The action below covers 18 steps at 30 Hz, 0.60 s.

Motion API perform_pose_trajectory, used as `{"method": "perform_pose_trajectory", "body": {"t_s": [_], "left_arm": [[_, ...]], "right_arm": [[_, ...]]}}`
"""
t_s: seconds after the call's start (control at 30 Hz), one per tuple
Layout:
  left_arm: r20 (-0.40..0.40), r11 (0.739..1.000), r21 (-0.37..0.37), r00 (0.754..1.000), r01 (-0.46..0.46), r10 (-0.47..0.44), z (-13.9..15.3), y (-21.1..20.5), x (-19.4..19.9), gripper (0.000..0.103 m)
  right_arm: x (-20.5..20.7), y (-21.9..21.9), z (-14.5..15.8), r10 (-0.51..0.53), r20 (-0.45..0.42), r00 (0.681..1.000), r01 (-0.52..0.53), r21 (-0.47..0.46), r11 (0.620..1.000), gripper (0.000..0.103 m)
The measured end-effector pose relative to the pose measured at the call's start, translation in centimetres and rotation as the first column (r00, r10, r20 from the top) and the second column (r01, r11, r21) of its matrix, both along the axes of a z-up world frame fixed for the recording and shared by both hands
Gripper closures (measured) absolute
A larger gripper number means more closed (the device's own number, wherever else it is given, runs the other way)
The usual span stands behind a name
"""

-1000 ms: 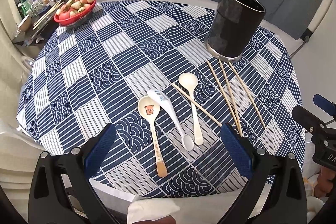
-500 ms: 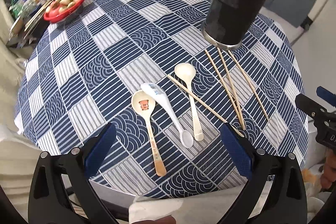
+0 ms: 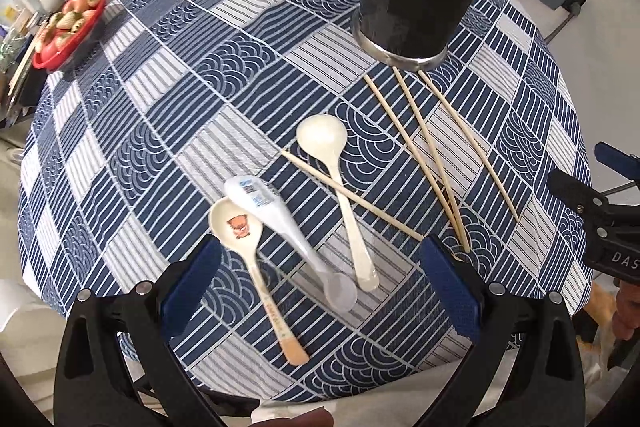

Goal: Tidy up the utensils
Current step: 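Lower the left tool onto a wooden chopstick and close it while the right tool grasps another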

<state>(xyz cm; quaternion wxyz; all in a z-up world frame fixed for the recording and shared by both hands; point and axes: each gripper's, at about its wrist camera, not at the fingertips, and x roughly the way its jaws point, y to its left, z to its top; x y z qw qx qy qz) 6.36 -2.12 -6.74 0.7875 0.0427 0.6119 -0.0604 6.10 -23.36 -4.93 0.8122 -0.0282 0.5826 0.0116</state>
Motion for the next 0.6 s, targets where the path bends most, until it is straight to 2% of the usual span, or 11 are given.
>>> {"method": "perform_pose_trajectory", "body": {"t_s": [0.2,0.4,0.6], "left_arm": [[-0.041,0.999,-0.021,0.999,-0.027,0.026,-1.3,-0.7,1.2,0.006],[-0.079,0.990,-0.060,0.990,-0.126,0.121,-2.7,-1.2,1.5,0.006],[-0.145,0.956,-0.108,0.956,-0.271,0.255,-4.5,-0.7,0.9,0.006]], "right_arm": [[1.3,-1.0,-2.4,0.053,-0.007,0.999,-0.053,0.041,0.998,0.008],[2.3,-1.1,-4.3,0.151,0.003,0.989,-0.150,0.076,0.986,0.008],[2.8,-0.9,-6.3,0.219,-0.011,0.976,-0.218,0.076,0.973,0.008]]}}
